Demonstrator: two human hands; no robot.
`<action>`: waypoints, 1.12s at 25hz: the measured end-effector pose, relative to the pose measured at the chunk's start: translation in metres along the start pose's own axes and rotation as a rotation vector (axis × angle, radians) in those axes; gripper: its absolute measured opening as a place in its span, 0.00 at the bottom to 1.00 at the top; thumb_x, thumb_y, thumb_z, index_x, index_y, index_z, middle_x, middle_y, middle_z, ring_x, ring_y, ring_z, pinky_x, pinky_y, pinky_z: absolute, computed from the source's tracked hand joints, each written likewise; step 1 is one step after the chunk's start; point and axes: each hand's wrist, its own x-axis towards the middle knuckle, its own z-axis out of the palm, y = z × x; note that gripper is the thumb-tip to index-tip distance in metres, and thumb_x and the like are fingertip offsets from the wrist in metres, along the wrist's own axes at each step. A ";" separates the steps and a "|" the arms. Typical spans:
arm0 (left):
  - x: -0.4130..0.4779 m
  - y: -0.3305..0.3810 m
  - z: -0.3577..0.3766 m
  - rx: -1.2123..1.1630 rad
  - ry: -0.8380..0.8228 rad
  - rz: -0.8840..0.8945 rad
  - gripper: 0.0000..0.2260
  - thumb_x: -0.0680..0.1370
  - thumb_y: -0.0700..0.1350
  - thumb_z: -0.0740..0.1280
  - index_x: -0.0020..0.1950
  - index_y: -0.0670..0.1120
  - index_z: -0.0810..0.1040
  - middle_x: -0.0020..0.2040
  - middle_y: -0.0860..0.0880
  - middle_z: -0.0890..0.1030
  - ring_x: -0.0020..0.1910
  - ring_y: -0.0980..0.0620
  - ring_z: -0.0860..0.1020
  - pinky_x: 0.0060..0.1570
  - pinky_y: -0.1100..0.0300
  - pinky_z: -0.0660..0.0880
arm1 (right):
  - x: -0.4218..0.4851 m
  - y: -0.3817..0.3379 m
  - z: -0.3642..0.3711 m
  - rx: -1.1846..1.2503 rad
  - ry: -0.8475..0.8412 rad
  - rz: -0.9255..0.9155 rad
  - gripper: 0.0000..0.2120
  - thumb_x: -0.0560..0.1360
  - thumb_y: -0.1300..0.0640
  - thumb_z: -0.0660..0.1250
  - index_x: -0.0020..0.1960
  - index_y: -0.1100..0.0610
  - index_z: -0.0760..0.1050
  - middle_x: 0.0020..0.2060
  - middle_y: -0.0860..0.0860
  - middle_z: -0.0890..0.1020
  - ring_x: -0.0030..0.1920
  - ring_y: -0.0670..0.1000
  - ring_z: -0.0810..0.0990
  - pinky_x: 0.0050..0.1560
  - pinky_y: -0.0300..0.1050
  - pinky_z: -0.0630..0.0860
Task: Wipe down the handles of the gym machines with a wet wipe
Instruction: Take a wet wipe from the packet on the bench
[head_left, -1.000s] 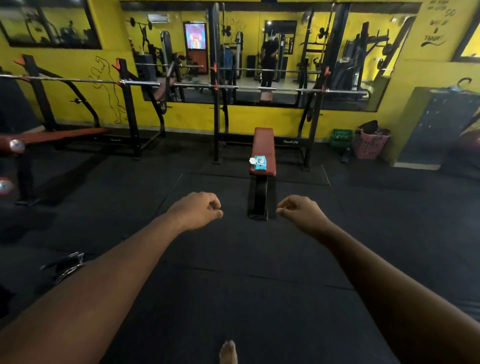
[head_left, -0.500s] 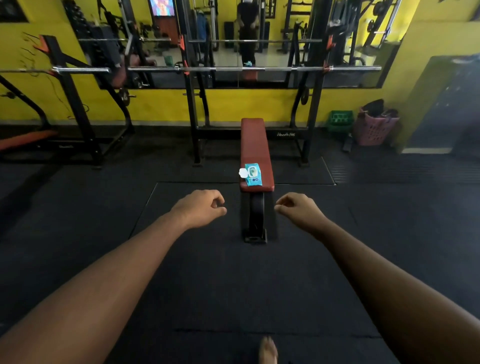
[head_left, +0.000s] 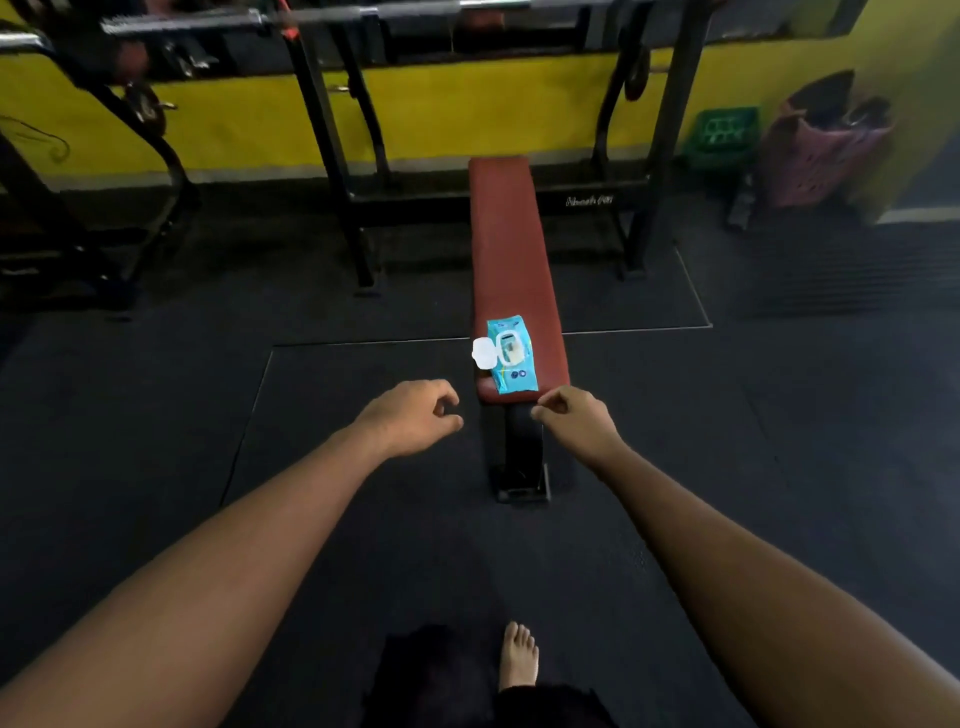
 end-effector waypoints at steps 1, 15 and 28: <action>0.023 -0.002 -0.004 0.000 -0.016 0.009 0.16 0.78 0.55 0.67 0.64 0.54 0.75 0.57 0.54 0.78 0.54 0.54 0.77 0.52 0.57 0.74 | 0.019 -0.003 0.004 0.000 -0.013 0.019 0.10 0.74 0.49 0.70 0.52 0.51 0.80 0.50 0.48 0.82 0.50 0.49 0.80 0.53 0.47 0.78; 0.452 -0.095 0.085 -0.044 -0.148 0.185 0.28 0.75 0.45 0.71 0.75 0.48 0.67 0.73 0.50 0.69 0.71 0.46 0.66 0.70 0.51 0.66 | 0.381 0.078 0.115 -0.160 -0.005 0.282 0.26 0.75 0.52 0.70 0.70 0.55 0.69 0.62 0.55 0.74 0.61 0.58 0.74 0.56 0.51 0.73; 0.542 -0.105 0.183 0.284 -0.231 0.336 0.37 0.78 0.54 0.68 0.81 0.51 0.51 0.81 0.46 0.48 0.80 0.46 0.46 0.77 0.45 0.48 | 0.434 0.145 0.180 -0.220 0.183 0.060 0.05 0.78 0.59 0.65 0.49 0.60 0.77 0.50 0.58 0.76 0.48 0.61 0.73 0.45 0.57 0.75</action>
